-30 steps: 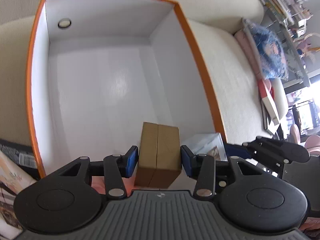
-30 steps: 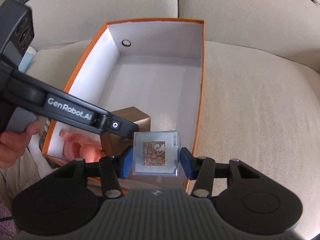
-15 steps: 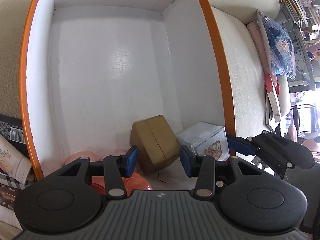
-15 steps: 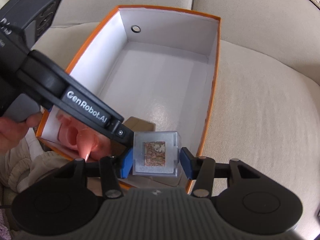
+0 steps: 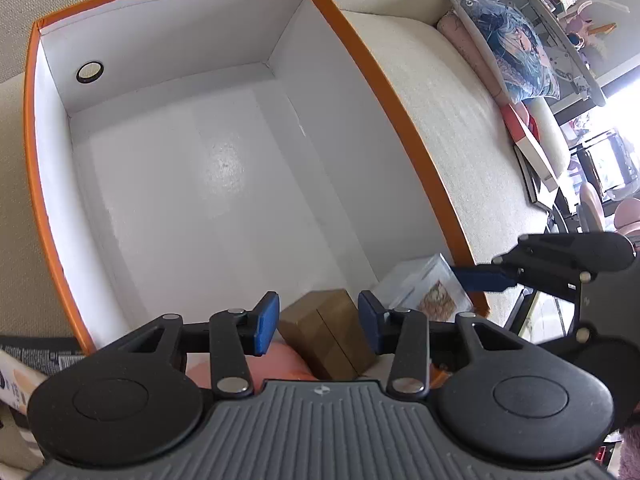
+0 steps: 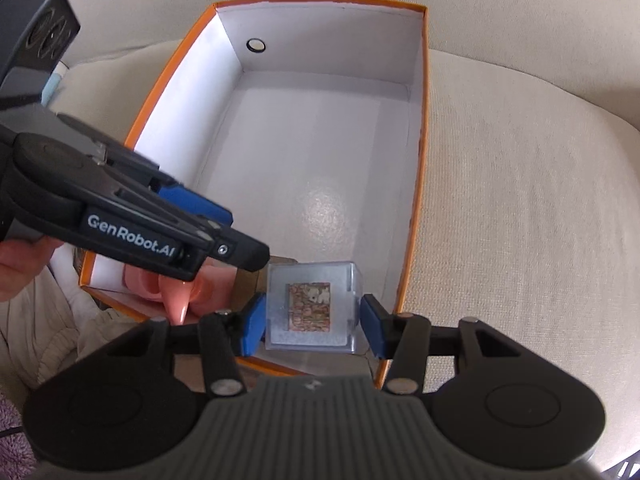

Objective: Organize rigid objects
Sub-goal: 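Lower both cubes into the box and open both tools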

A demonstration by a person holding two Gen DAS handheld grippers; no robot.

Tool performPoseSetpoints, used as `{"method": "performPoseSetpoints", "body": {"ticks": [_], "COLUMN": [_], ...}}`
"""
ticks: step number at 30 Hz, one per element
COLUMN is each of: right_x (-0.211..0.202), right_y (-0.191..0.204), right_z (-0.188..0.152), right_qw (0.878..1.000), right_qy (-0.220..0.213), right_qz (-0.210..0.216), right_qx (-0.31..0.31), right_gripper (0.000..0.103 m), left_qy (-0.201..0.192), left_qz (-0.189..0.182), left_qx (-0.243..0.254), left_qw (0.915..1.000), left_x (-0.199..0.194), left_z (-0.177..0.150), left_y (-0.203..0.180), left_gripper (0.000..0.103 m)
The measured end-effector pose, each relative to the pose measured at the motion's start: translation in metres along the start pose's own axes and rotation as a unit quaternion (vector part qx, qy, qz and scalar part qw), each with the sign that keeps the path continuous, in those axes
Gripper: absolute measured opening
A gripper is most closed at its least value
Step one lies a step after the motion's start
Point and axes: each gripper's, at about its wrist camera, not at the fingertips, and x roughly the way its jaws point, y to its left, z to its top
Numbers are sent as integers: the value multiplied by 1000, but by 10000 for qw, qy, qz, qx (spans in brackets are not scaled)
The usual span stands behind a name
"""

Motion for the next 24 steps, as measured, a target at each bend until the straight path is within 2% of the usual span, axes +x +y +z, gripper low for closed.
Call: {"method": "performPoseSetpoints", "body": {"ticks": [5, 12, 16, 24], "right_x": [11, 30, 31, 22], "right_y": [22, 23, 25, 23], "right_z": [4, 8, 10, 9], "right_qw": [9981, 9964, 9961, 9963], "right_qy": [282, 692, 759, 757], "right_qz": [-539, -471, -447, -397], "right_qx": [-74, 110, 13, -69], "right_gripper": [52, 52, 54, 53], "left_qy": [-8, 111, 116, 97], "left_qz": [-221, -454, -476, -516], "left_qx": [-22, -158, -177, -192], "left_qw": [9998, 9988, 9986, 9984], "left_x": [11, 21, 23, 24], "left_z": [0, -3, -4, -4], "left_y": [4, 11, 13, 14], "left_gripper": [43, 34, 30, 29]}}
